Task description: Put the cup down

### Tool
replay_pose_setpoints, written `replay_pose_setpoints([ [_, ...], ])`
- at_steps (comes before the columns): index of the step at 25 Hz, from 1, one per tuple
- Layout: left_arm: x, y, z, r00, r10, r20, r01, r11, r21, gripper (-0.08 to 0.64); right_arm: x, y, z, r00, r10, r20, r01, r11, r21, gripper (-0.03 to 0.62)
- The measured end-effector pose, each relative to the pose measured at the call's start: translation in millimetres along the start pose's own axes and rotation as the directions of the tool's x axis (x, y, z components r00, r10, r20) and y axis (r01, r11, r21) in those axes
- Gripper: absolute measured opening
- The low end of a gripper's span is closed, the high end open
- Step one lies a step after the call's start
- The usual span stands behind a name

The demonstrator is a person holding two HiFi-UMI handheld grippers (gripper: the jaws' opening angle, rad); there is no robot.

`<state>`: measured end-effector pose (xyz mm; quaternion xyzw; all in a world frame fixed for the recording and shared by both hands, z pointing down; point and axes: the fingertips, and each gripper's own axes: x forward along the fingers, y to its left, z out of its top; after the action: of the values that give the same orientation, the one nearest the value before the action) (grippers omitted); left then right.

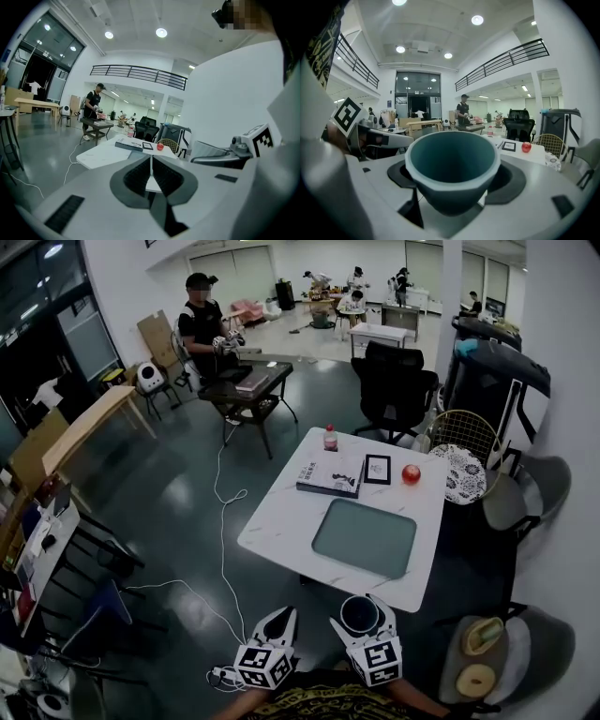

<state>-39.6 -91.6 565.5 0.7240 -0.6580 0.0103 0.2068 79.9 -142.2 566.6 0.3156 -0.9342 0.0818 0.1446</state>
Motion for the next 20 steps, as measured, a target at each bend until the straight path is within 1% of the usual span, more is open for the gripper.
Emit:
replay_pose_setpoints([
  [6,16.6,-17.7,-1.4,1.000,-0.022,-0.022,0.022,1.000,0.020,0.023,-9.6,-25.5,-4.2,0.999,-0.035,-0.012,0.036,0.999,0.025,0.370],
  [11,36.1,-25.1,-1.1,0.997,-0.065,-0.039,0.066,0.997,0.039,0.023,-7.3,-37.3,-16.9,0.998,-0.052,-0.020,0.053,0.998,0.045,0.370],
  [16,59.7,-25.3,-0.6,0.991,-0.123,-0.061,0.126,0.990,0.058,0.022,-1.3,-50.3,-15.2,0.994,-0.102,-0.027,0.104,0.993,0.056,0.370],
  [20,76.2,-16.5,8.7,0.985,-0.159,-0.073,0.165,0.983,0.082,0.023,9.9,-61.1,-11.2,0.987,-0.154,-0.036,0.156,0.985,0.069,0.370],
])
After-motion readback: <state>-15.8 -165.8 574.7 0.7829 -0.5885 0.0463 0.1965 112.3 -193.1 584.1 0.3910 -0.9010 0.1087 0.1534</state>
